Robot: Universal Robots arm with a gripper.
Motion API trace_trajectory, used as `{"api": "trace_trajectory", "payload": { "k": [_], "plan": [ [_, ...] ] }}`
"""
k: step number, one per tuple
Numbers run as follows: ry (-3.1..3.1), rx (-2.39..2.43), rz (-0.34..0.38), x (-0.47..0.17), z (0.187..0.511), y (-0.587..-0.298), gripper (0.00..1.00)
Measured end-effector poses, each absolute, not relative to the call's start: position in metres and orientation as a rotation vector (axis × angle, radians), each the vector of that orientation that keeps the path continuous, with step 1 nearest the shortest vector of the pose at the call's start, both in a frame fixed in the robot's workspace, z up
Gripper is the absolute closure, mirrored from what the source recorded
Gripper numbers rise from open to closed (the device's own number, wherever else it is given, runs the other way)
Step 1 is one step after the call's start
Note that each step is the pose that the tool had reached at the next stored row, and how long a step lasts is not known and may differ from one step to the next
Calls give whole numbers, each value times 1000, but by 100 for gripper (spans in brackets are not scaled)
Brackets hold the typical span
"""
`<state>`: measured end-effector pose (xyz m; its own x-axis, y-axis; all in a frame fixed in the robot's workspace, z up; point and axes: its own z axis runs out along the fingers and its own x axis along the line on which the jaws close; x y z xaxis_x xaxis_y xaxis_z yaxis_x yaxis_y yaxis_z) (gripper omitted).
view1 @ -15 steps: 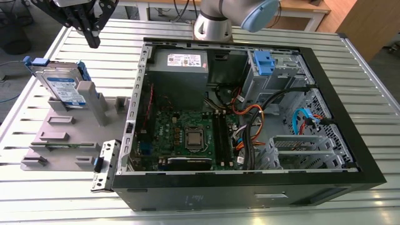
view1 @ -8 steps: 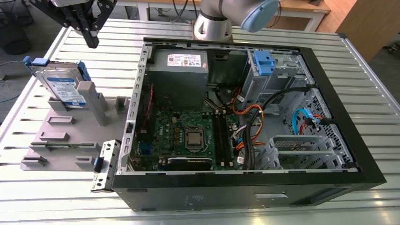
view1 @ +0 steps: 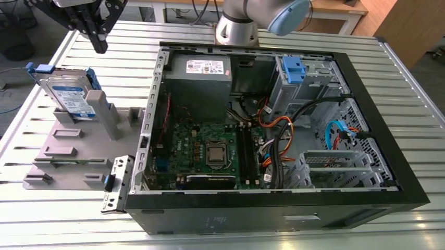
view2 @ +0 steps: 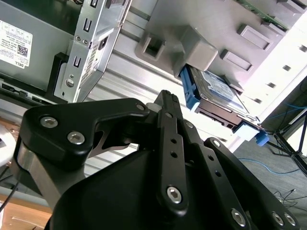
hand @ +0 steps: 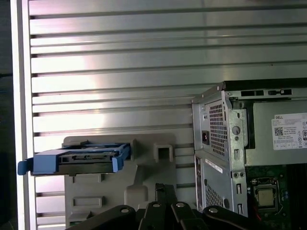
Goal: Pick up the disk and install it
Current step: 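Reach for the disk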
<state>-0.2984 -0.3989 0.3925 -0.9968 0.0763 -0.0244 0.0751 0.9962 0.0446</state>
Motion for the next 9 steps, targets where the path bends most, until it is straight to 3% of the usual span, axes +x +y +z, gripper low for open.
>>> {"api": "trace_trajectory", "payload": {
  "k": [9],
  "plan": [
    [3113,118,68,-302,392,-399,89]
  ]
}}
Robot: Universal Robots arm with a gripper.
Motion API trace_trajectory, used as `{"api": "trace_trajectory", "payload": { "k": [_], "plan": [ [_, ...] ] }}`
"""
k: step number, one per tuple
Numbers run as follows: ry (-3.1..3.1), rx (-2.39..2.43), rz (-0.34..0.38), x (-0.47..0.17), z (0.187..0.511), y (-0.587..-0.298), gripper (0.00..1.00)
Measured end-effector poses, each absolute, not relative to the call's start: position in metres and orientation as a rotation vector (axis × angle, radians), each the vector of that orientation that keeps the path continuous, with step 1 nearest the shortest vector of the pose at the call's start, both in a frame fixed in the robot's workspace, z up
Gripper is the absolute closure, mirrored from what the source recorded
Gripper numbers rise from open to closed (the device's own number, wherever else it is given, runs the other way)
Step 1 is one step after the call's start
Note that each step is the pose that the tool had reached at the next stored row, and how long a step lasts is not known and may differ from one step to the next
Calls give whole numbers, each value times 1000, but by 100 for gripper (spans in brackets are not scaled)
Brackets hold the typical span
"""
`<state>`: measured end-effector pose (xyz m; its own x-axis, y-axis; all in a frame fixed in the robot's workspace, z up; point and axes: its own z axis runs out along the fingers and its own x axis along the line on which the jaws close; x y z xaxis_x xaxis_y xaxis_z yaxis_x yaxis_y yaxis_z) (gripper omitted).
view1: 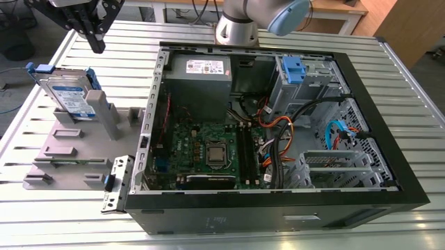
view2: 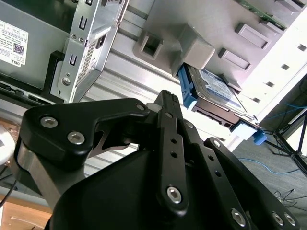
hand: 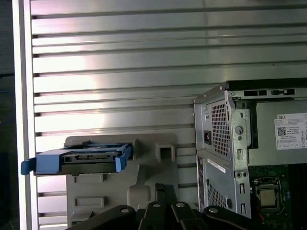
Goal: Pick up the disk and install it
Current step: 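Reach for the disk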
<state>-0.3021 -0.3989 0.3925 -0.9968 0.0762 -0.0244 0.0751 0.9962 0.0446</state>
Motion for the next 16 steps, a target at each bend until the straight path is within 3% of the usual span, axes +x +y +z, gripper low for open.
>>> {"api": "trace_trajectory", "payload": {
  "k": [16],
  "plan": [
    [3112,118,68,-310,392,-399,89]
  ]
}}
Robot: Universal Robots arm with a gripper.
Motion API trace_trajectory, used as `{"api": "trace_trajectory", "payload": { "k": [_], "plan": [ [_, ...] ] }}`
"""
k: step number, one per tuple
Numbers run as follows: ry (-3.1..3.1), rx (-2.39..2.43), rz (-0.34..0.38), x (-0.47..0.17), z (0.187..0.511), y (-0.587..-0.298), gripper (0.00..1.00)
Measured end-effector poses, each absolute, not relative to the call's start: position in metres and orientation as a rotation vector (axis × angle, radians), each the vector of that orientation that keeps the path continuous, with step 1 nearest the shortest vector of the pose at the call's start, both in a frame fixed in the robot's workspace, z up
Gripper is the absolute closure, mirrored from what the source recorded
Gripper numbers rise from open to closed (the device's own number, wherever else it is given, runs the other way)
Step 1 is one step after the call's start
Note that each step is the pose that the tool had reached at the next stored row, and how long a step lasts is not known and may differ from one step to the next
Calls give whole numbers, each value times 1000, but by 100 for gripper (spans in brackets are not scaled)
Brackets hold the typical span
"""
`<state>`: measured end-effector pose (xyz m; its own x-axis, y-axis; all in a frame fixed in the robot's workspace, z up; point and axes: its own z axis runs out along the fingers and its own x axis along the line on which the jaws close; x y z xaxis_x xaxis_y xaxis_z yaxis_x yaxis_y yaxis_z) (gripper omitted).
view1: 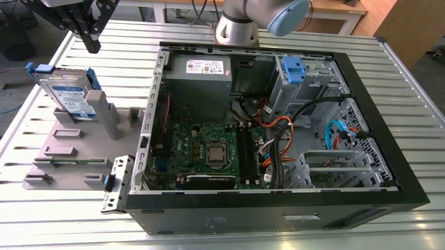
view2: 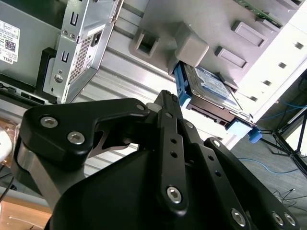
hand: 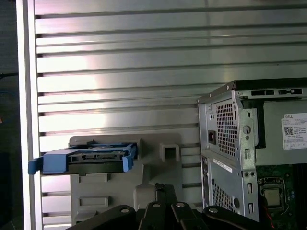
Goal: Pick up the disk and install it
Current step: 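Reach for the disk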
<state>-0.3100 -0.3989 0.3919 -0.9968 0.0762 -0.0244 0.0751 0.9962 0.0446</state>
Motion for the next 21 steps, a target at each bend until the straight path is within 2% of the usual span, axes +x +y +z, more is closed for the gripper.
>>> {"api": "trace_trajectory", "payload": {
  "k": [21],
  "plan": [
    [3112,118,66,-318,388,-399,89]
  ]
}}
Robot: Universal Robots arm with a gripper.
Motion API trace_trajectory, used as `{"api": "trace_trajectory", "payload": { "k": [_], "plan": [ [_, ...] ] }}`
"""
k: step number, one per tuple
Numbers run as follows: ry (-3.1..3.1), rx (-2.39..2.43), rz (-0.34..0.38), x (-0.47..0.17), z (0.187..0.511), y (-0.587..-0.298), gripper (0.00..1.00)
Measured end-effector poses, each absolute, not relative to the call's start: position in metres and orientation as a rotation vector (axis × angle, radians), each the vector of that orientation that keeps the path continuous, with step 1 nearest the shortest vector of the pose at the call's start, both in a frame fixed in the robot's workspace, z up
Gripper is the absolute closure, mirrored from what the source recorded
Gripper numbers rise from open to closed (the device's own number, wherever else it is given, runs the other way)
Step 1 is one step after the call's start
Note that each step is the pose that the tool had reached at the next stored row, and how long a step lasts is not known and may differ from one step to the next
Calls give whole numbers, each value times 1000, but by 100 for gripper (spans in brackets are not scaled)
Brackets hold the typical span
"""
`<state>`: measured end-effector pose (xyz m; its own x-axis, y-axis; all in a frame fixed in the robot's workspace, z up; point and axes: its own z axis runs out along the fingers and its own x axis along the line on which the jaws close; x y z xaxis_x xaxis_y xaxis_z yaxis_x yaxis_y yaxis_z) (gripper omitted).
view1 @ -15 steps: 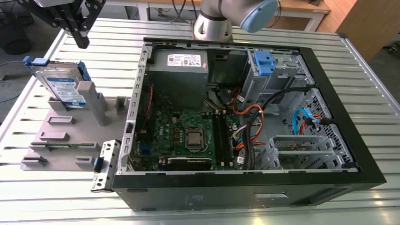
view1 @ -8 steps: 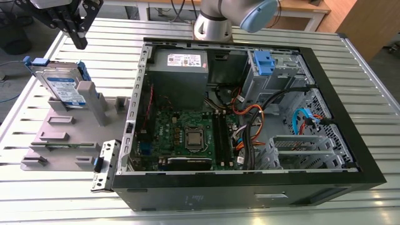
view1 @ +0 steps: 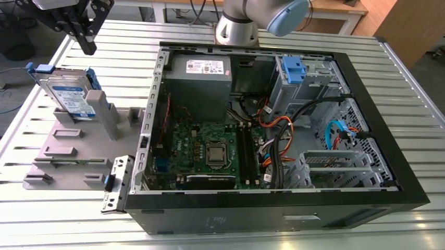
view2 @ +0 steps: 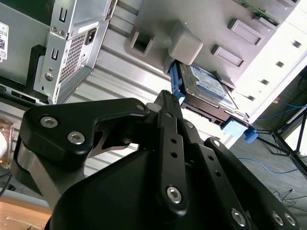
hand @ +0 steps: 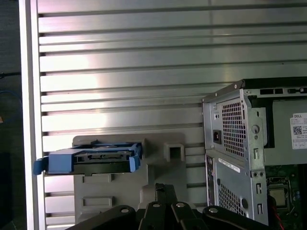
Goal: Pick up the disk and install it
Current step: 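Reach for the disk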
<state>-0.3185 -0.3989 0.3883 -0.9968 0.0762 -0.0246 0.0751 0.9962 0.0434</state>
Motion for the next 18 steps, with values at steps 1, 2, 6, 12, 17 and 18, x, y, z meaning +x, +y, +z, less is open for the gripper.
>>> {"api": "trace_trajectory", "payload": {
  "k": [1,2,6,12,17,18],
  "plan": [
    [3113,118,66,-319,388,-399,89],
    [3113,118,66,-319,388,-399,89],
    [3113,118,66,-322,388,-399,89],
    [3112,118,66,-326,387,-399,89],
    [3112,118,66,-328,387,-399,89],
    [3112,118,66,-328,387,-399,89]
  ]
}}
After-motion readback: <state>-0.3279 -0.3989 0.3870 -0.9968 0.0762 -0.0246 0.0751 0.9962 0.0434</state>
